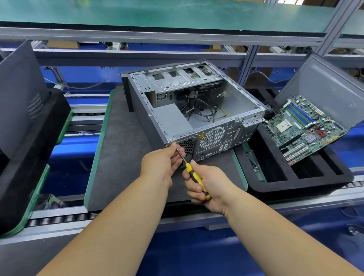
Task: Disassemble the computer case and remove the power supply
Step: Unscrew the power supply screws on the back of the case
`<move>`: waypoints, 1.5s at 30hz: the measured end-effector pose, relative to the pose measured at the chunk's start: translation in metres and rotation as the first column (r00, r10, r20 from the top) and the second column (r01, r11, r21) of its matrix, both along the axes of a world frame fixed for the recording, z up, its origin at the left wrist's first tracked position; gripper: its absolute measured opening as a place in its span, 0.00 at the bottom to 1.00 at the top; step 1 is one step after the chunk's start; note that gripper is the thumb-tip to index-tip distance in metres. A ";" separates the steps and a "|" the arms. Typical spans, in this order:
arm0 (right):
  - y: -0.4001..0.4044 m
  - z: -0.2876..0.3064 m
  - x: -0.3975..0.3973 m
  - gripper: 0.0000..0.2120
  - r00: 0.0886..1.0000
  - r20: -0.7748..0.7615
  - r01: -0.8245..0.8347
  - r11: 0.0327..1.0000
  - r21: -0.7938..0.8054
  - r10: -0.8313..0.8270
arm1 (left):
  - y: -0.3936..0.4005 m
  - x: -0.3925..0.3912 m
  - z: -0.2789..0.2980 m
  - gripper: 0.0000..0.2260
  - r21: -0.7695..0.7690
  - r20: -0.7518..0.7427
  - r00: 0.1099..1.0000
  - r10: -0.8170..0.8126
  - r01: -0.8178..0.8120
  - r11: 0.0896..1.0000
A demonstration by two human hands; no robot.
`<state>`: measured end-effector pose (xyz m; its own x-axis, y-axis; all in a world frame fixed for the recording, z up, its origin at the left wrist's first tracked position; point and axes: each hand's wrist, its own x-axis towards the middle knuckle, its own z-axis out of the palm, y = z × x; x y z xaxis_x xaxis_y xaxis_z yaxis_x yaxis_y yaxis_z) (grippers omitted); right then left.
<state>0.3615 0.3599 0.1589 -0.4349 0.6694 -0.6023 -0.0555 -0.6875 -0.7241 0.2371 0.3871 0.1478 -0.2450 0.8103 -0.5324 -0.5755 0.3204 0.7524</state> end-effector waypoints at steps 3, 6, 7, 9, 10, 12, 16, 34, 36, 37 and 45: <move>-0.001 0.007 -0.007 0.22 0.950 0.311 -0.037 0.994 0.099 0.004 | 0.000 -0.002 0.003 0.06 -0.020 -0.036 0.999 -0.021 0.020 1.000; -0.001 0.011 -0.012 0.19 0.795 0.606 -0.194 0.939 0.285 -0.020 | -0.001 0.000 0.005 0.05 -0.016 -0.023 1.000 -0.010 0.009 1.000; -0.002 0.012 -0.011 0.18 0.705 0.708 -0.309 0.883 0.352 -0.035 | -0.002 0.000 0.005 0.05 -0.014 -0.018 1.000 -0.004 0.004 1.000; -0.004 0.011 -0.012 0.16 0.446 0.889 -0.570 0.732 0.373 -0.106 | -0.002 0.001 0.005 0.05 -0.007 -0.017 1.000 0.005 -0.005 1.000; -0.004 0.010 -0.014 0.15 0.313 0.935 -0.654 0.676 0.339 -0.166 | -0.002 0.001 0.005 0.06 -0.005 -0.017 1.000 0.010 -0.010 1.000; -0.003 0.008 -0.021 0.11 0.136 0.962 -0.728 0.635 0.258 -0.235 | -0.002 0.002 0.005 0.06 -0.005 -0.007 1.000 0.020 -0.020 1.000; -0.002 0.002 -0.029 0.10 0.082 0.971 -0.770 0.604 0.206 -0.226 | -0.001 0.002 0.005 0.06 -0.002 0.017 0.999 0.030 -0.030 1.000; -0.001 0.001 0.000 0.22 0.999 0.049 0.020 0.999 0.039 -0.022 | -0.001 0.003 0.005 0.07 -0.006 0.016 0.999 0.052 -0.052 0.999; 0.000 0.005 -0.005 0.21 0.957 0.291 -0.029 0.991 0.134 -0.012 | -0.001 0.003 0.006 0.07 -0.016 0.025 0.999 0.046 -0.046 0.999; -0.001 0.009 -0.009 0.21 0.886 0.463 -0.097 0.976 0.197 -0.006 | -0.001 0.003 0.007 0.07 -0.016 0.028 0.999 0.043 -0.042 0.999; -0.008 0.003 -0.031 0.10 0.071 0.960 -0.765 0.603 0.226 -0.270 | -0.001 0.003 0.005 0.06 -0.011 0.027 0.999 0.043 -0.043 0.999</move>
